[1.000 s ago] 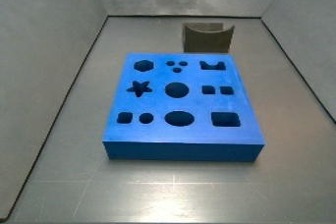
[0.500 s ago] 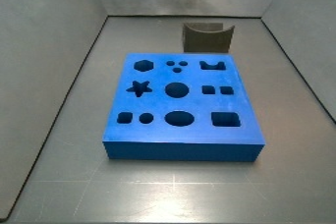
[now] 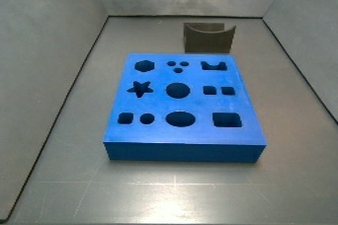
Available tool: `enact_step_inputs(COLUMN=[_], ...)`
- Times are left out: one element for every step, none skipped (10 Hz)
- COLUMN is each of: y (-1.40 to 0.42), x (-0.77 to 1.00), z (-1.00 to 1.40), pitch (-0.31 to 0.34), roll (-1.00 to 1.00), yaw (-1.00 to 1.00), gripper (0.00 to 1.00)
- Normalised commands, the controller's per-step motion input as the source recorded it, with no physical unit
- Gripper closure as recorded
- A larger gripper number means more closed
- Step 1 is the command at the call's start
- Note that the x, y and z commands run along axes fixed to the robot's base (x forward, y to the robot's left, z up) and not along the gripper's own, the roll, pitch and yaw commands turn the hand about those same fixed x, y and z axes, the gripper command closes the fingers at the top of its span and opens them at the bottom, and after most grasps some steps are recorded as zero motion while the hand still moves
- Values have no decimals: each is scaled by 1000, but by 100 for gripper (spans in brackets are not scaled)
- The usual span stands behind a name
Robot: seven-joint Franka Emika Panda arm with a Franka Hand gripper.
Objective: Pick up the double-square object. Move up. Move to above the board. Insert the double-square object.
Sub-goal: Move to above the board.
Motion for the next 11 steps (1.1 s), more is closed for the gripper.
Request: enact_step_inputs(y=[-1000,-1000,-1000,-1000,-1000,-1000,-1000,-1000,-1000,-1000,-1000], x=[-41,-42,-44,-44,-45,-45,-46,-43,-37,-34,-26], z=[160,162,163,167,167,167,174,177,184,191,199], pitch=[-1,-7,-5,0,3,3,12,18,36,50,65], roll=[17,32,31,22,17,9,-2,0,7,0,4], yaw=[581,305,161,64,38,32,22,16,11,11,4], gripper=[100,100,100,100,100,100,100,100,100,100,100])
